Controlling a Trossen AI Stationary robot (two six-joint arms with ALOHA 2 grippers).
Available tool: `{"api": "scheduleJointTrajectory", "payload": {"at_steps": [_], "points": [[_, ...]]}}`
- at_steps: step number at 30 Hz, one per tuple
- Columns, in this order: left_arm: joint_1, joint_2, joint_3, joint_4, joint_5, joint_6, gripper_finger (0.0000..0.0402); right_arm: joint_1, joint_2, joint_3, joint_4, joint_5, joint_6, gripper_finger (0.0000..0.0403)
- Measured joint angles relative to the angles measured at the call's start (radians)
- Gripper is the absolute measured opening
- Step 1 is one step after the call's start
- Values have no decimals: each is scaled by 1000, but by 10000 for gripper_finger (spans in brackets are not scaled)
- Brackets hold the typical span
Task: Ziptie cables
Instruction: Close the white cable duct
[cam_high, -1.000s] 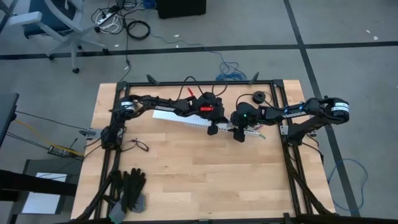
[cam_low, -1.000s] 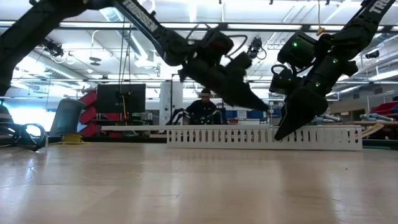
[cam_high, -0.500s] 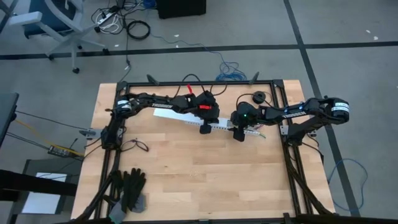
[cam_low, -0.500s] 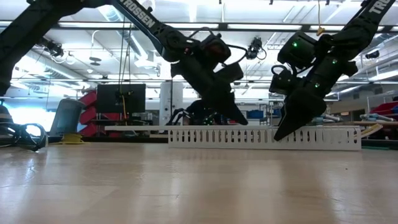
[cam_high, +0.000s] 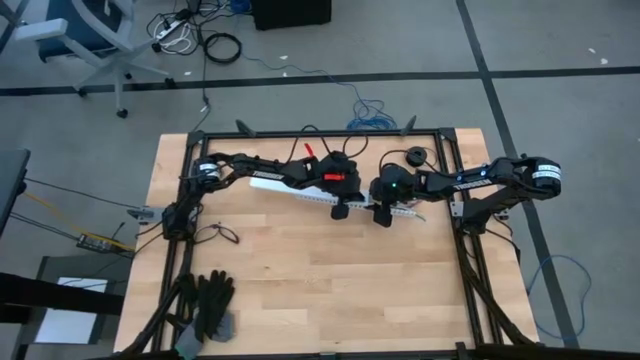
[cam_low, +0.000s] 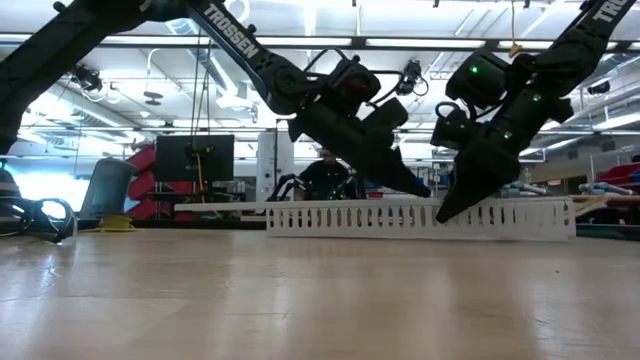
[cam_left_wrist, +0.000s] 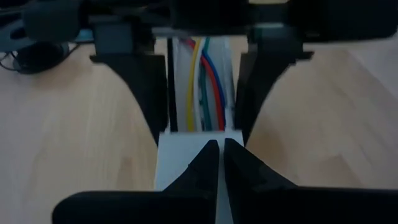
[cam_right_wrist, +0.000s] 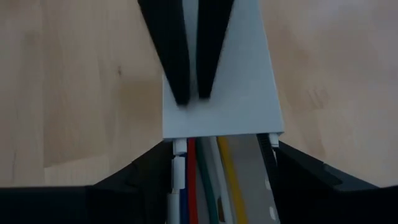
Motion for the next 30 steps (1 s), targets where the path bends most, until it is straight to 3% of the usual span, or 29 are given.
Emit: {"api": "scheduleJointTrajectory", "payload": {"at_steps": [10, 23, 30], "points": [[-1, -7, 32, -22, -11, -8, 0, 0, -1, 2, 39, -32, -2, 231], [-1, -42, 31, -111, -23, -8, 0, 0, -3, 2, 12, -32, 1, 311], [1, -72, 32, -197, -46, 18, 0, 0, -4, 2, -60, 35, -14, 322]]}}
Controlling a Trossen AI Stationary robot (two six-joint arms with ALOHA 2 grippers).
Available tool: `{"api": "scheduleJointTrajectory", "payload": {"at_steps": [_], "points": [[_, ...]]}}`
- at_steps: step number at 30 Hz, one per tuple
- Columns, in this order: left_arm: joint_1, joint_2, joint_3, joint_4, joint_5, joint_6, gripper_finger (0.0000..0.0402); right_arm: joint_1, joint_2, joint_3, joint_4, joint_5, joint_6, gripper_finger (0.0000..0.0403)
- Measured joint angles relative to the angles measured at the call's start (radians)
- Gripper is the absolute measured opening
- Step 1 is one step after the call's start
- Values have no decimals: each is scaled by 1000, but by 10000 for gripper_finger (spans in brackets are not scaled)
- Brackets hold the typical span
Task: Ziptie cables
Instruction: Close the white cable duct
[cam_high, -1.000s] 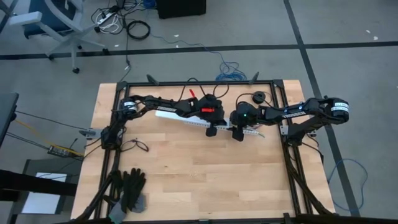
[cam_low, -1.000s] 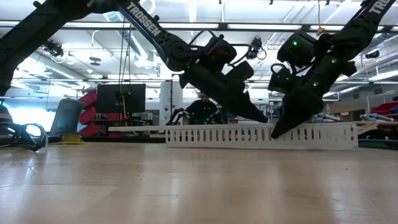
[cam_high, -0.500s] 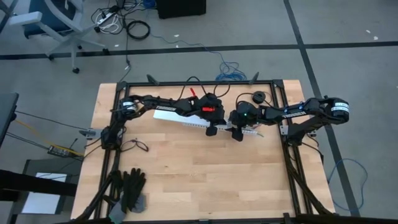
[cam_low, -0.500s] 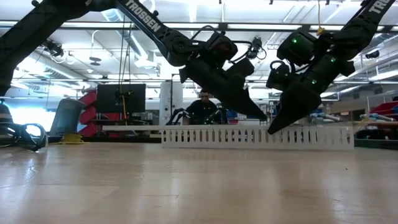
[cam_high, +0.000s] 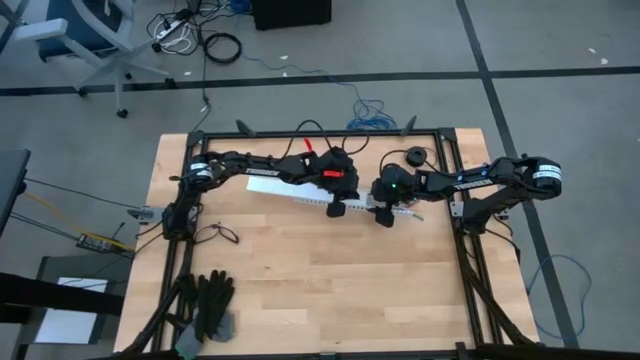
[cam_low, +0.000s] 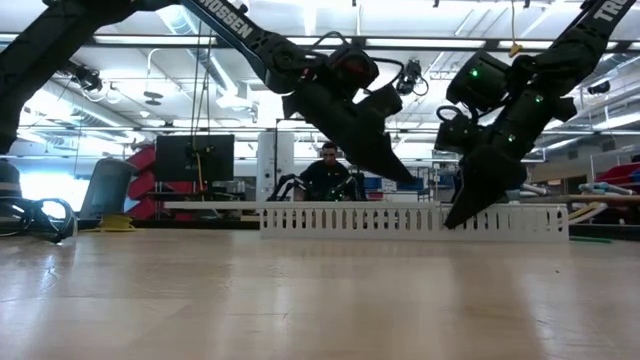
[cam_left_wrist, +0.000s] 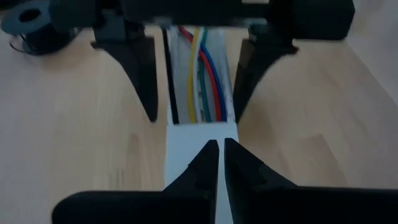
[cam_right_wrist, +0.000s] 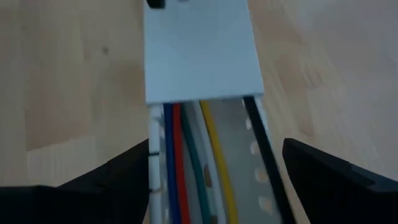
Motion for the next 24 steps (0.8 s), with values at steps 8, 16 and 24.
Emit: {"api": "scheduleJointTrajectory", "payload": {"at_steps": [8, 16, 24], "points": [[0, 1, -31, -42, -7, -2, 0, 0, 0, 0, 23, -6, -3, 306], [0, 17, -45, 9, -12, -12, 0, 0, 1, -1, 4, -8, -11, 286], [0, 51, -46, 104, 9, -28, 0, 1, 0, -1, 5, -28, -12, 197]]}}
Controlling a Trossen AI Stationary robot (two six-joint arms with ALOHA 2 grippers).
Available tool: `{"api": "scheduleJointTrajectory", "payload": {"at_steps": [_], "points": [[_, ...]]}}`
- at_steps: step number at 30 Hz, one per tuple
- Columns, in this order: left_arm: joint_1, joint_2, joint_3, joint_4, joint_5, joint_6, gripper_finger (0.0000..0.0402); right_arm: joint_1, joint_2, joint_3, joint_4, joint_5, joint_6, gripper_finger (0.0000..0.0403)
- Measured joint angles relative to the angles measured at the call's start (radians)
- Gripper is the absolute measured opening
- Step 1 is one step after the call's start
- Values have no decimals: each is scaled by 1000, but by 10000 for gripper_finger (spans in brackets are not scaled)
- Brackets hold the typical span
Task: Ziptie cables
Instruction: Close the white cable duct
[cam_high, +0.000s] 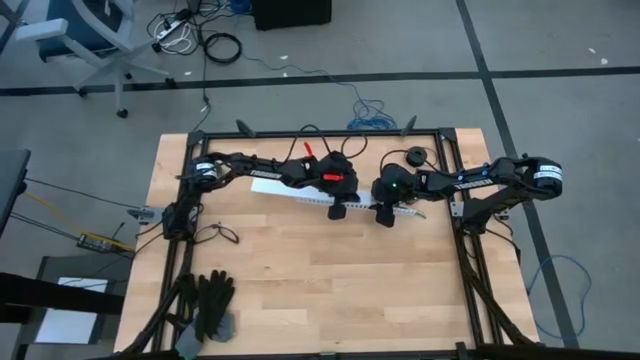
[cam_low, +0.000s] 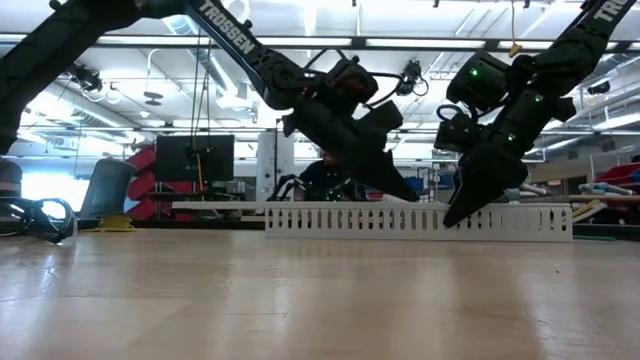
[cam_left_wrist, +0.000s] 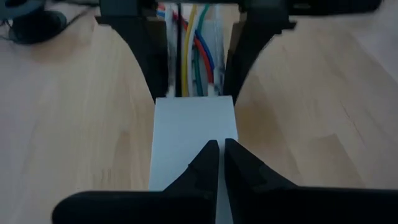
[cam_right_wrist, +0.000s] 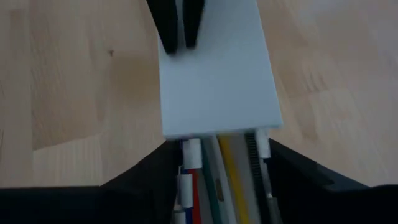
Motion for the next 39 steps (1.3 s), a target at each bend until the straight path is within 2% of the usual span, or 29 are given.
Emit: {"api": "scheduleJointTrajectory", "payload": {"at_steps": [3, 7, 14, 22, 28, 33, 39], "points": [[0, 9, 0, 37, 10, -5, 0, 1, 0, 0, 4, -1, -1, 186], [-2, 27, 0, 82, 26, -9, 0, 1, 1, -1, 15, -2, 0, 194], [-3, 28, 8, 79, 21, -9, 0, 1, 3, -2, 24, -6, 2, 233], [2, 28, 11, 50, 4, -10, 0, -1, 1, -1, -10, -28, 28, 302], [6, 26, 12, 28, 5, -12, 0, -1, -1, -1, -71, 17, 45, 329], [6, 26, 11, 23, 5, -12, 0, -1, -2, -1, -80, 19, 45, 317], [16, 25, 12, -17, 10, -11, 0, -1, -2, -1, -80, 14, 35, 250]]}}
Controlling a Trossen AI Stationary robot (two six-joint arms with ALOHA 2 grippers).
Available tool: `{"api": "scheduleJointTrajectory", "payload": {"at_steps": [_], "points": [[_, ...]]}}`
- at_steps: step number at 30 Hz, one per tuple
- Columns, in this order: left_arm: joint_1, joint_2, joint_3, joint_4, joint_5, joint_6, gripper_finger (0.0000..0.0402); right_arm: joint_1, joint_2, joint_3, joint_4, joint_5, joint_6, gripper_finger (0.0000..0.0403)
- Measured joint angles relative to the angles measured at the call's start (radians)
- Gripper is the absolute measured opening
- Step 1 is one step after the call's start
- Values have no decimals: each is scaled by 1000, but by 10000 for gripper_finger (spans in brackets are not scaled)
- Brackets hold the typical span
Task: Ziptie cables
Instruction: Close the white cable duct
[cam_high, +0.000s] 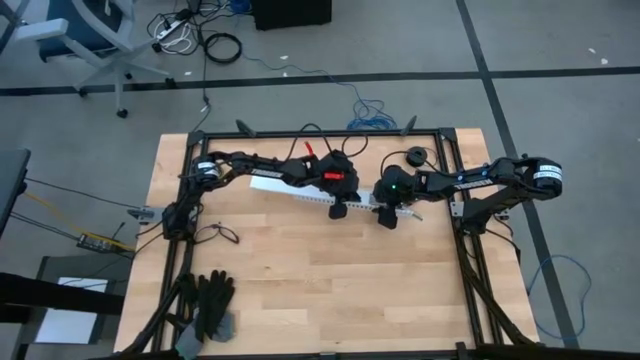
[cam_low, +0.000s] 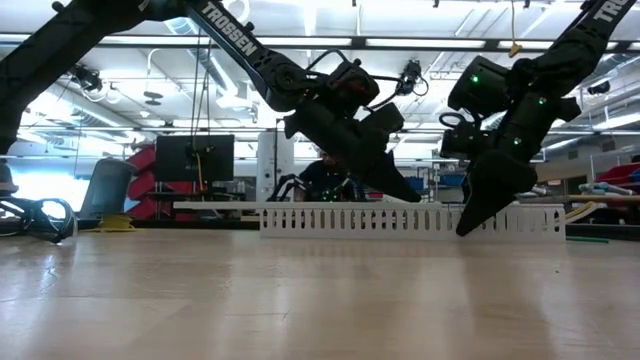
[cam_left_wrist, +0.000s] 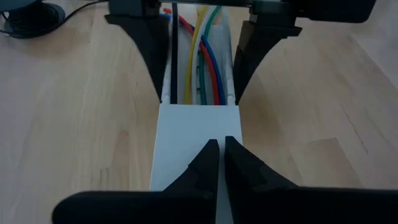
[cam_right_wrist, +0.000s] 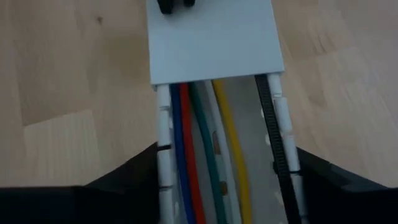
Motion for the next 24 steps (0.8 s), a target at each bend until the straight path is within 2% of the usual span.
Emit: {"api": "scheduleJointTrajectory", "payload": {"at_steps": [5, 11, 24], "points": [[12, 0, 0, -19, 31, 6, 0, -1, 0, 0, 19, -31, -15, 206], [11, 1, -3, -13, 35, 9, 0, -1, 4, -1, 38, -36, -15, 215], [-16, 21, 4, 130, 49, 8, 0, 1, 8, -3, 84, -54, -19, 213]]}}
